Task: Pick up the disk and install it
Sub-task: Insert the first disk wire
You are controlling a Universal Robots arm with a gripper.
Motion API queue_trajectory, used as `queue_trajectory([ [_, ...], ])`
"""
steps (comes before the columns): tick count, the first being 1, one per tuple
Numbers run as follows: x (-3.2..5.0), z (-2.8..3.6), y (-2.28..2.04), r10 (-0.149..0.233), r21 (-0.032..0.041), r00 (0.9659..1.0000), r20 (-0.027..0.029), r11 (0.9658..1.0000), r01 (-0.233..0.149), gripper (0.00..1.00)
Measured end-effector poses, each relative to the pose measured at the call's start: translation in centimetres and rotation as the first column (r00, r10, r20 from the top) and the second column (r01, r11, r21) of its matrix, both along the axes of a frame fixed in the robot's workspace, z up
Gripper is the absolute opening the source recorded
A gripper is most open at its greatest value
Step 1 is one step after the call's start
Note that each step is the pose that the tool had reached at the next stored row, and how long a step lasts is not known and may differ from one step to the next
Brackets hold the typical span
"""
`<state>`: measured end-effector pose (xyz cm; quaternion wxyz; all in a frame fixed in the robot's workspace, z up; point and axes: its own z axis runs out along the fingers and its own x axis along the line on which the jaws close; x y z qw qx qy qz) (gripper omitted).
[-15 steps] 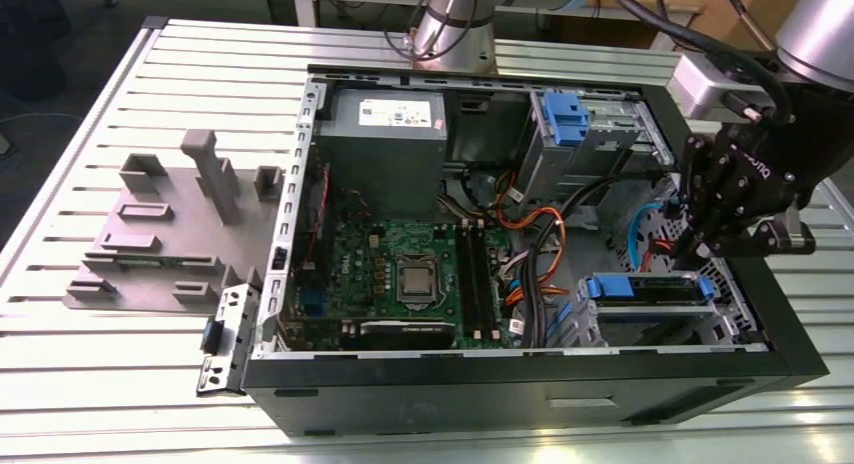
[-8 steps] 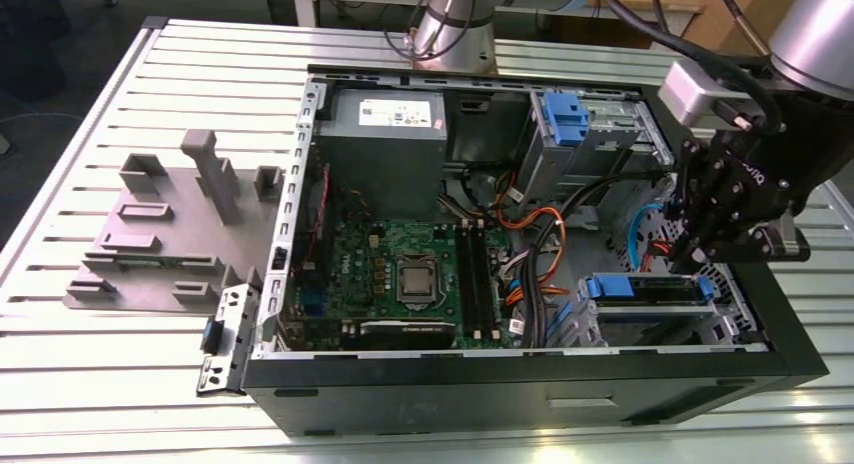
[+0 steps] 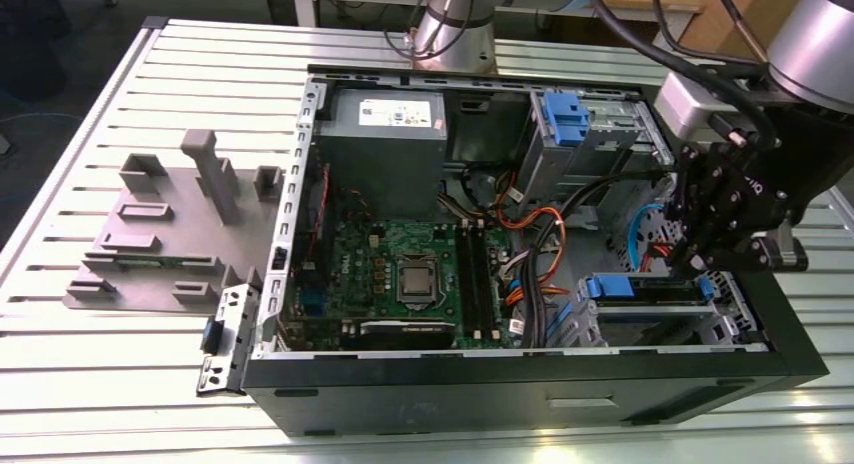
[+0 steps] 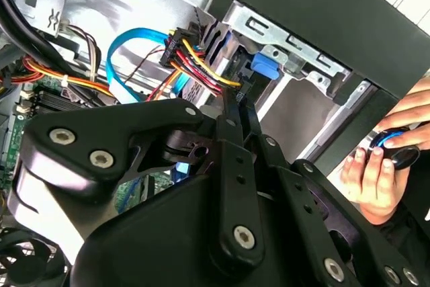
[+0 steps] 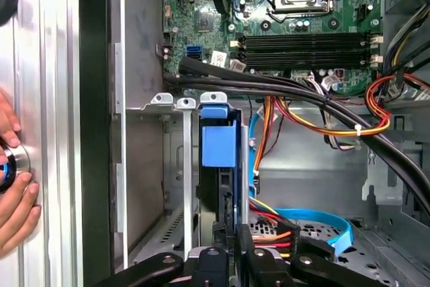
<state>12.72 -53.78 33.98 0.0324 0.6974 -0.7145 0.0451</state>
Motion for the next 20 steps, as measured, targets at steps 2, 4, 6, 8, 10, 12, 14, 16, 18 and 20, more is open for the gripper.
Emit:
queue_trajectory([
  [2,-0.17,-0.04,-0.1,0.0,0.003,1.0,0.0005,1.0,0.0,0.17],
  [4,-0.27,-0.08,-0.14,0.001,0.0046,1.0,0.0009,1.0,-0.001,0.17],
  [6,-0.27,-0.08,-0.16,0.001,0.0046,1.0,0.001,1.0,-0.001,0.17],
  [8,-0.28,-0.08,-0.16,0.001,0.0045,1.0,0.001,1.0,-0.001,0.17],
  [10,-0.28,-0.14,-0.16,0.001,0.0049,1.0,0.001,1.0,-0.001,0.17],
  [12,-0.28,-0.21,-0.16,0.001,0.0053,1.0,0.001,1.0,-0.001,0.17],
  [14,-0.28,-0.29,-0.16,0.001,0.0052,1.0,0.001,1.0,-0.001,0.17],
  [16,-0.28,-0.35,-0.16,0.001,0.0054,1.0,0.001,1.0,-0.001,0.17],
  [18,-0.27,-0.42,-0.16,0.001,0.0054,1.0,0.001,1.0,-0.001,0.17],
  [20,-0.28,-0.47,-0.17,0.001,0.0053,1.0,0.001,1.0,-0.001,0.17],
])
